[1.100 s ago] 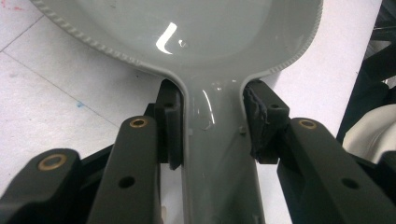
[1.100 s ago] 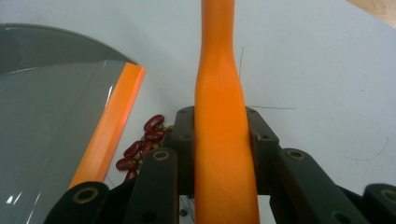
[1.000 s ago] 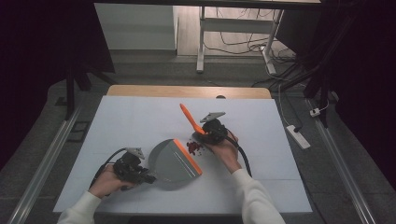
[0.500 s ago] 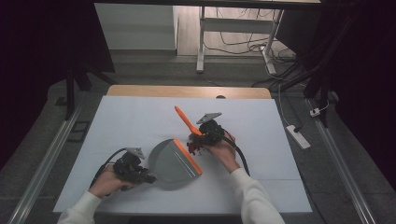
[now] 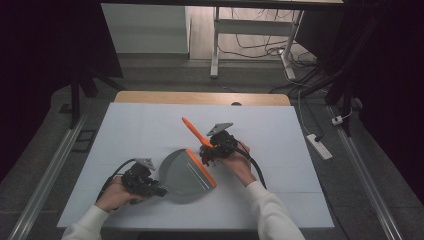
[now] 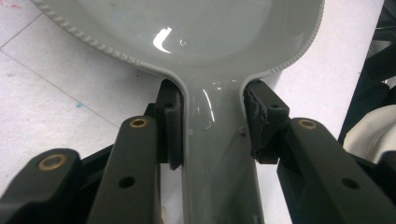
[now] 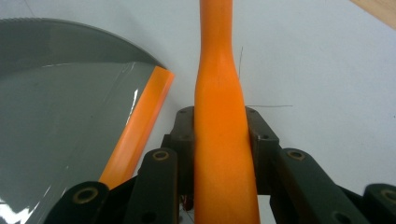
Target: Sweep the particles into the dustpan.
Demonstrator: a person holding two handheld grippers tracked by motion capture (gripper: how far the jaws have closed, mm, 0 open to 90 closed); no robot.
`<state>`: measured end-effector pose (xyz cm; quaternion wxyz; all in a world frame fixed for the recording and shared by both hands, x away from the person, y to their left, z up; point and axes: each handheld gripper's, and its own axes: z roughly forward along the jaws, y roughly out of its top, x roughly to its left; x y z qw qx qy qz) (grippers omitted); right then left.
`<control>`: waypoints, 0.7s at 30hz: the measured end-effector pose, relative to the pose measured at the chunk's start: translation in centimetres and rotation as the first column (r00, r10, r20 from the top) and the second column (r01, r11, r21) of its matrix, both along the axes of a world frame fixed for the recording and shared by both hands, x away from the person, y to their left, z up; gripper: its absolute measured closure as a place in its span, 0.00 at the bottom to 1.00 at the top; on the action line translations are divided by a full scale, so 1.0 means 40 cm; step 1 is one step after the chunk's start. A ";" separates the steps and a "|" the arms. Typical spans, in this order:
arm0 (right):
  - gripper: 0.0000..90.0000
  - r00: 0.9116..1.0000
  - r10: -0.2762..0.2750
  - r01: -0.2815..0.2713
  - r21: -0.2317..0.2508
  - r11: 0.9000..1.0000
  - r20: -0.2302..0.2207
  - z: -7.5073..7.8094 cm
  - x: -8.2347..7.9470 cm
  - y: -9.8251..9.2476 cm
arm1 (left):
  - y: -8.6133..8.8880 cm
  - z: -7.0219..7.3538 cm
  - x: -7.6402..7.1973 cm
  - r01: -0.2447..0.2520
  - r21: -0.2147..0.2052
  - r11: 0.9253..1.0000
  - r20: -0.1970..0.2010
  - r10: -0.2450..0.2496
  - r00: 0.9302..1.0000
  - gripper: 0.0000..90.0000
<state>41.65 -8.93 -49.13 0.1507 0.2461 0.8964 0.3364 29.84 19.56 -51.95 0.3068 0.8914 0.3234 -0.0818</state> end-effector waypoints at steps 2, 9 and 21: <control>0.78 1.000 0.003 -0.003 0.003 1.000 0.003 -0.001 0.000 0.001 | 0.000 0.000 0.000 0.000 0.000 1.000 -0.001 0.000 1.000 0.68; 0.78 1.000 0.014 -0.014 -0.003 1.000 0.006 -0.001 -0.004 0.006 | 0.000 0.000 0.000 0.000 0.002 1.000 0.000 0.000 1.000 0.68; 0.78 0.999 0.042 -0.042 0.000 0.999 0.006 -0.003 -0.013 0.019 | -0.001 0.000 0.000 0.000 0.002 1.000 -0.001 0.000 1.000 0.68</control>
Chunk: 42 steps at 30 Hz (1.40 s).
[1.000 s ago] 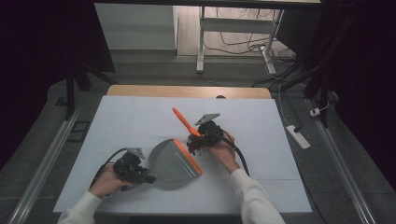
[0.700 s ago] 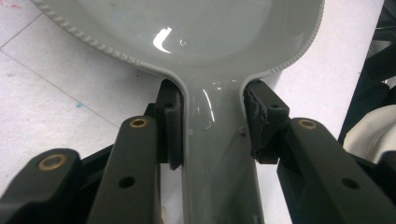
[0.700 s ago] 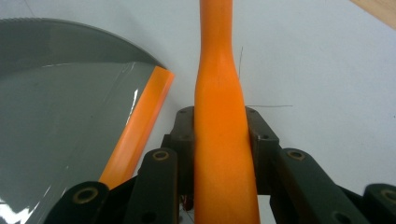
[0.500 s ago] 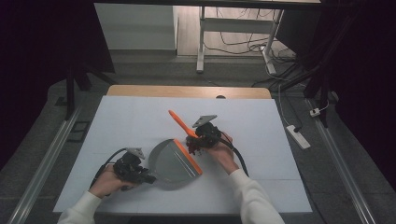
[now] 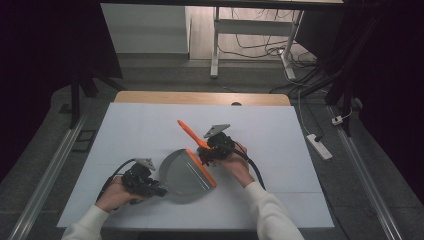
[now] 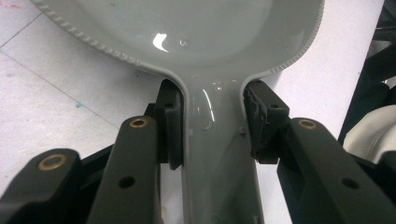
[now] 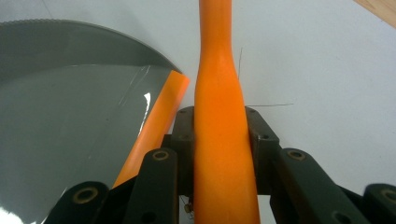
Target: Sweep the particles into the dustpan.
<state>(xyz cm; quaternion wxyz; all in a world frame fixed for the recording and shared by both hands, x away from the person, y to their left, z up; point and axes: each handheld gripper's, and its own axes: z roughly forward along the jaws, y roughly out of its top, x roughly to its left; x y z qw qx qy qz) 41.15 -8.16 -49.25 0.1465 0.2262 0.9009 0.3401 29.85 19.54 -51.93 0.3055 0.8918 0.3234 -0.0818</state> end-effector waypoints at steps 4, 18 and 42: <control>0.78 1.000 0.018 -0.018 -0.007 1.000 0.000 0.000 -0.005 0.007 | 0.000 0.000 0.000 0.000 0.000 1.000 -0.001 0.000 1.000 0.68; 0.78 0.997 0.073 -0.072 0.056 0.996 -0.011 0.018 -0.019 0.016 | -0.001 -0.001 0.000 0.000 0.001 1.000 0.000 0.000 1.000 0.68; 0.78 0.996 -0.089 0.088 0.036 0.995 0.010 0.050 0.111 -0.029 | -0.001 0.001 -0.002 -0.004 0.001 1.000 0.002 0.004 1.000 0.68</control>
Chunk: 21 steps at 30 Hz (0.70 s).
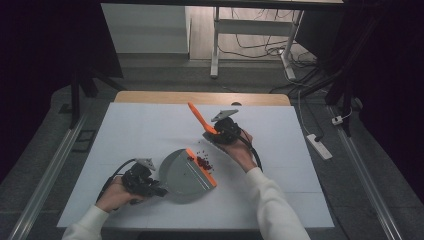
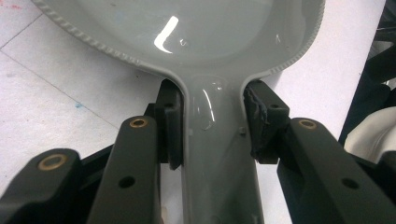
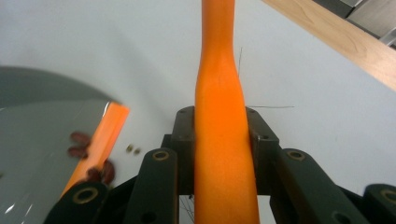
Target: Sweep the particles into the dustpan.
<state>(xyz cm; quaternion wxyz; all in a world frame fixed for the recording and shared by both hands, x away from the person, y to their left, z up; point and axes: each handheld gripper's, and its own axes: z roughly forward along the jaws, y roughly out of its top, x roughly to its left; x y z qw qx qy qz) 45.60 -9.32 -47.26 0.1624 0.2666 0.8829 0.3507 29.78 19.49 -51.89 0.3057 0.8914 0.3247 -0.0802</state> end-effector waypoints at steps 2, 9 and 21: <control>0.78 1.000 0.015 -0.015 -0.013 1.000 -0.008 -0.004 0.019 0.019 | 0.001 -0.001 0.001 0.002 -0.002 1.000 -0.001 -0.002 1.000 0.68; 0.78 0.995 0.081 -0.083 -0.036 0.996 -0.056 -0.042 0.035 0.065 | 0.003 -0.002 0.000 0.001 -0.003 1.000 0.000 -0.001 1.000 0.68; 0.78 0.987 0.142 -0.144 -0.018 0.989 -0.070 -0.046 -0.051 0.065 | 0.004 -0.003 0.001 -0.001 0.000 1.000 -0.003 0.001 1.000 0.68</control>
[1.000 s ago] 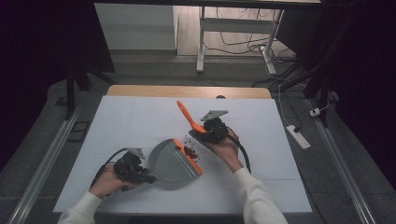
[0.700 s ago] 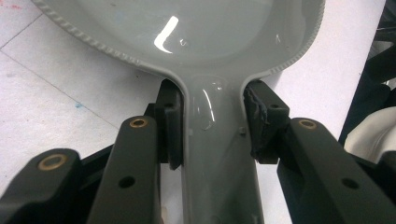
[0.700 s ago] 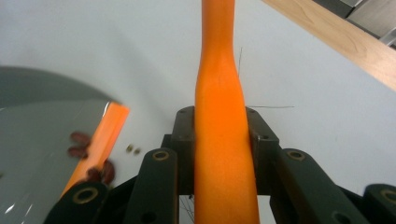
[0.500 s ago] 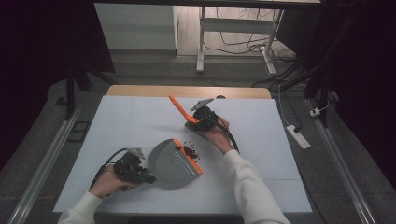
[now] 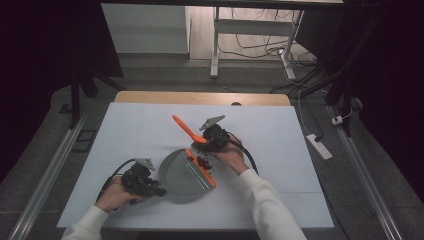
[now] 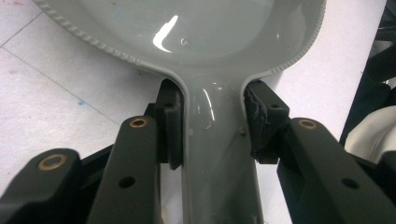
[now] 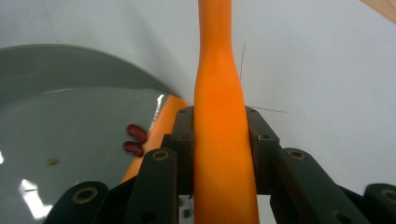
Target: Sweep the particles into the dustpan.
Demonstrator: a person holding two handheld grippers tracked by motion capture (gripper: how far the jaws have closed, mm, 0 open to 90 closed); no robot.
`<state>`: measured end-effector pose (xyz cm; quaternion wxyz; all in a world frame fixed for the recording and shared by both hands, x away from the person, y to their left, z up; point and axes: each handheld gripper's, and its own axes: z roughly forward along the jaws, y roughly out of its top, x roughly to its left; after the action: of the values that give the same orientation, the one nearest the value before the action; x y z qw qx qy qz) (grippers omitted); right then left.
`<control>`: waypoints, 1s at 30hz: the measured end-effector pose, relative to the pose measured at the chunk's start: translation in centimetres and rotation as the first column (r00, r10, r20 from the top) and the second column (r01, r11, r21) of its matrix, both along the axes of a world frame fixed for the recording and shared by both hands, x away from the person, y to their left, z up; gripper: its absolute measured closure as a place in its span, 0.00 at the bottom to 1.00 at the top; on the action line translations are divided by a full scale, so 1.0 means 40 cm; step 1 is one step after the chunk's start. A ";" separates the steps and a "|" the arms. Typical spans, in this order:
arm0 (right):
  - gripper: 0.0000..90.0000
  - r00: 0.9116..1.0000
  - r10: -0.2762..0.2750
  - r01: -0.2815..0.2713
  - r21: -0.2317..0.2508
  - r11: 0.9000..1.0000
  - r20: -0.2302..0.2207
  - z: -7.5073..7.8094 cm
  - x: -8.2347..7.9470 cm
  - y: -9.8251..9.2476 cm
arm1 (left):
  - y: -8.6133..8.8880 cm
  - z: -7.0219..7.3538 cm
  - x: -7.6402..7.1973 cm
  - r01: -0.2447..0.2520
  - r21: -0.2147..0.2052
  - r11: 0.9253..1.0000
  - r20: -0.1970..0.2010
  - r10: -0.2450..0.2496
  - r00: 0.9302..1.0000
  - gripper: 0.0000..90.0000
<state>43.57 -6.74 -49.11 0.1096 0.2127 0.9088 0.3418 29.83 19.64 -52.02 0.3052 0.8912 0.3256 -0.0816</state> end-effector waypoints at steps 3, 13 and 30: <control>0.78 1.000 0.014 -0.014 -0.002 1.000 0.012 -0.002 -0.015 0.004 | 0.000 0.000 0.000 -0.001 0.000 1.000 0.000 0.001 1.000 0.68; 0.78 1.000 -0.003 0.003 0.049 0.999 -0.012 -0.005 -0.057 0.007 | 0.000 -0.001 0.001 0.000 0.001 1.000 -0.001 0.000 1.000 0.68; 0.78 1.000 -0.003 0.005 0.127 0.992 -0.016 -0.009 -0.096 0.020 | -0.002 -0.002 0.001 -0.002 0.008 1.000 -0.003 0.002 1.000 0.68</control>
<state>39.71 -5.93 -49.48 0.0894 0.2235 0.8857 0.3970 29.88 19.57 -52.10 0.3010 0.8921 0.3270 -0.0811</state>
